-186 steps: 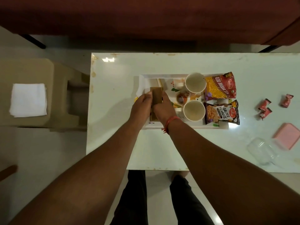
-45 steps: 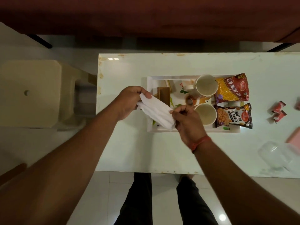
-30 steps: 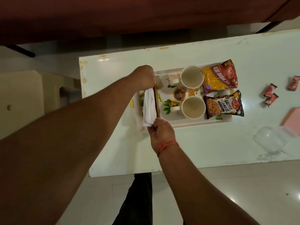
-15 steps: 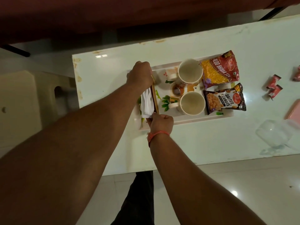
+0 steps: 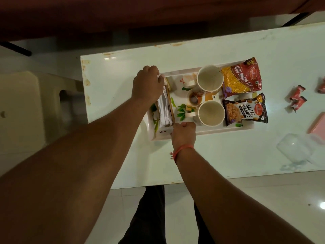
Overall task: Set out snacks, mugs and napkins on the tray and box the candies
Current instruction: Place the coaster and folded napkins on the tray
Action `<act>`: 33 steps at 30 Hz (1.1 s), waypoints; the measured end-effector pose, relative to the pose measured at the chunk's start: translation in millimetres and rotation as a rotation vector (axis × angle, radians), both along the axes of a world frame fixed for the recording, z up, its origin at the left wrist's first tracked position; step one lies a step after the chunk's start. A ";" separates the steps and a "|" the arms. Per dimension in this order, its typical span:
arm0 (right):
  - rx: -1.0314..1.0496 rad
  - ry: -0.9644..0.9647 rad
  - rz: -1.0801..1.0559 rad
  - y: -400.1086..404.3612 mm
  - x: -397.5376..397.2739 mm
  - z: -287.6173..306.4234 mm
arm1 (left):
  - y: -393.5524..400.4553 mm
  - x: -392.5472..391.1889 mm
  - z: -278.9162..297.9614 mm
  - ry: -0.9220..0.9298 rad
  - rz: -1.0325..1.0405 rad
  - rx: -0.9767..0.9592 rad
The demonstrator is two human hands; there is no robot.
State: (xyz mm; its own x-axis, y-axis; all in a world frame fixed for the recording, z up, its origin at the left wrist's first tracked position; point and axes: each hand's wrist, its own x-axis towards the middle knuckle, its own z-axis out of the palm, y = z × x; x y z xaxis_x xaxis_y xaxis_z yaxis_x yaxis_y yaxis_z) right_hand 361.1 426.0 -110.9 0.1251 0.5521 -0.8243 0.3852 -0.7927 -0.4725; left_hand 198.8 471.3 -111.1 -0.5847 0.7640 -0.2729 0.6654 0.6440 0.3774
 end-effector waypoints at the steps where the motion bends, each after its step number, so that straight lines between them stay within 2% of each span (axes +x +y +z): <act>1: 0.014 -0.002 0.045 0.1 2.2 4.0 | -5.5 -1.1 -1.1 0.051 -0.035 0.035; 4: 0.111 -0.013 0.237 0.0 8.4 13.8 | -20.8 -2.7 -3.8 0.138 -0.089 0.053; 7: 0.293 -0.006 0.470 -2.4 15.2 25.5 | -32.5 2.0 -2.2 0.160 -0.079 -0.026; 12: 0.836 -0.056 0.942 17.3 27.1 43.6 | -38.3 19.9 11.9 0.240 -0.121 -0.100; 15: 0.981 -0.143 1.115 54.3 37.3 46.2 | -33.7 31.5 21.5 0.280 -0.147 -0.135; 19: 1.030 -0.294 1.306 100.6 61.4 41.6 | -23.6 53.2 32.7 0.296 -0.160 -0.124; 23: 0.960 -0.429 1.447 134.8 100.4 34.1 | -10.0 82.8 39.3 0.327 -0.199 -0.116; 27: 0.908 -0.526 1.466 158.8 130.1 31.9 | 8.0 116.3 43.6 0.359 -0.224 -0.128; 33: 0.868 -0.507 1.436 175.6 150.6 26.2 | 24.0 154.9 38.0 0.328 -0.259 -0.083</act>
